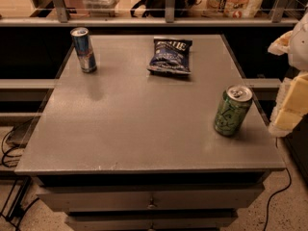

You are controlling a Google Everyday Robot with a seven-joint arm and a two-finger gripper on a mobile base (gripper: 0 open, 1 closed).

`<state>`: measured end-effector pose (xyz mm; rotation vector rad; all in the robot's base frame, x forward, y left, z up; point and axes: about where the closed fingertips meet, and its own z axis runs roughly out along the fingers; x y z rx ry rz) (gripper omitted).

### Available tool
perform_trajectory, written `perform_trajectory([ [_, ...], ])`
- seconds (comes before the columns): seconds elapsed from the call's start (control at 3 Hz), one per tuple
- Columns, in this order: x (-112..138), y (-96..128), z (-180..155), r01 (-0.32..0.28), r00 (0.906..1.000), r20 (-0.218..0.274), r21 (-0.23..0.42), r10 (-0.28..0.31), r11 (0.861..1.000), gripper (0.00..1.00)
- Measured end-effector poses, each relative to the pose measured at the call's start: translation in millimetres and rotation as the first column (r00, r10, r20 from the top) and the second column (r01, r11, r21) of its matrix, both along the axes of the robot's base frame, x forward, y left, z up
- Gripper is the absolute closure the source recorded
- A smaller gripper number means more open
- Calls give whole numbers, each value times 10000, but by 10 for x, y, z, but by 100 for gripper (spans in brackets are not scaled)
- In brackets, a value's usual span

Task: Move green can near redbull can

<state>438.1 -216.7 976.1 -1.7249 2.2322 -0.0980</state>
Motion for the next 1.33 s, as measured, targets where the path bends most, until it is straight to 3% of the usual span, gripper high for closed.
perform_trajectory([
  [0.33, 10, 9, 23, -29, 9999, 130, 78, 28, 10000, 0],
  [0.67, 108, 66, -14, -229, 9994, 296, 905, 203, 9956, 0],
  [1.0, 321, 195, -153, -466, 9983, 430, 2051, 385, 9776, 0],
  [1.33, 527, 289, -354, -525, 9985, 275, 2599, 469, 9642, 0],
])
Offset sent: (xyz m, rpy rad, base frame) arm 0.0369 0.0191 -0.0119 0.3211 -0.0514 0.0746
